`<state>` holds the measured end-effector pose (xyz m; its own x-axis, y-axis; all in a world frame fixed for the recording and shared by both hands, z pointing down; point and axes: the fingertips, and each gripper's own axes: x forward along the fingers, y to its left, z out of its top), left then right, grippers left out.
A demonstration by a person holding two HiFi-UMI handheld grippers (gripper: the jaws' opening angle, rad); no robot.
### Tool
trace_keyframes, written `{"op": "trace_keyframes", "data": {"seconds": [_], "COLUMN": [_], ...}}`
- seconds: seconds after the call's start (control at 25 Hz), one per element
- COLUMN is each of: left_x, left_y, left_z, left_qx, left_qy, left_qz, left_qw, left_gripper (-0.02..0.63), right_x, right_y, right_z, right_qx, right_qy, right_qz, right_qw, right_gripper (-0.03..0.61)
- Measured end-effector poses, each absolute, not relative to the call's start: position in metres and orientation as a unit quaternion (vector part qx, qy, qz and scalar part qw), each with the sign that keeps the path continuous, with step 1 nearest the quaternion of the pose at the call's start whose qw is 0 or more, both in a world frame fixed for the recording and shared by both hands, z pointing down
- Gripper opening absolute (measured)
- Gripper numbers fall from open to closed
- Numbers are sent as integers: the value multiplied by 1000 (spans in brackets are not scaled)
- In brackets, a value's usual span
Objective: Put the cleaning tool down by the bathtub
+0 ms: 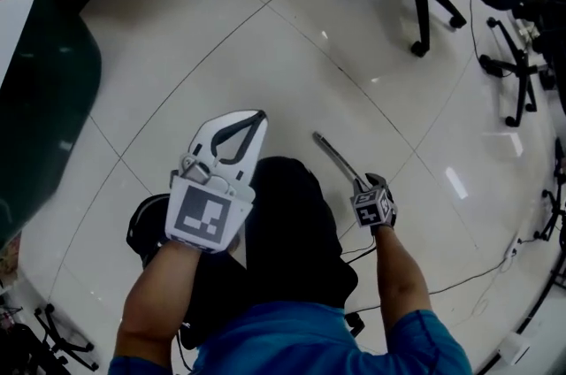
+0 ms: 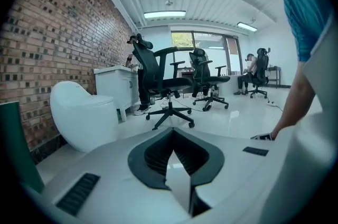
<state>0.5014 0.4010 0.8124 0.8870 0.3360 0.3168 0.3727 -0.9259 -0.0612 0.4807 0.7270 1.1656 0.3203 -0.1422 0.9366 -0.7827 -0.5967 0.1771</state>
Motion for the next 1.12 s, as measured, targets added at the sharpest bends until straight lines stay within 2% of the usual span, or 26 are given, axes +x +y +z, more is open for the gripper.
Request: {"op": "trace_keyframes", "data": {"seconds": [0.28,0.6,0.84,1.0,1.12], "left_x": [487,488,497,521,537], "left_y": [407,415,416,406,401], "left_z": [821,835,844,846,839], "left_qx": [-965,-959,-960,-966,-970], "left_qy": [-185,-192,-187,-166,-158], "left_qz": [-169,-188,-200,-198,-179], "left_qw": [71,84,58,10,42], "left_gripper": [0,0,0,0,0], "right_x": [501,485,485,481,475], "right_y": [732,732,753,756,748], "right_z": [1215,1257,1279,1285,1283], "right_qx": [718,660,631,630,629], "right_qy": [-324,-367,-343,-317,-321], "right_qz": [506,536,578,596,594], "right_qw": [351,377,387,383,387], "right_gripper": [166,166,165,97,88]}}
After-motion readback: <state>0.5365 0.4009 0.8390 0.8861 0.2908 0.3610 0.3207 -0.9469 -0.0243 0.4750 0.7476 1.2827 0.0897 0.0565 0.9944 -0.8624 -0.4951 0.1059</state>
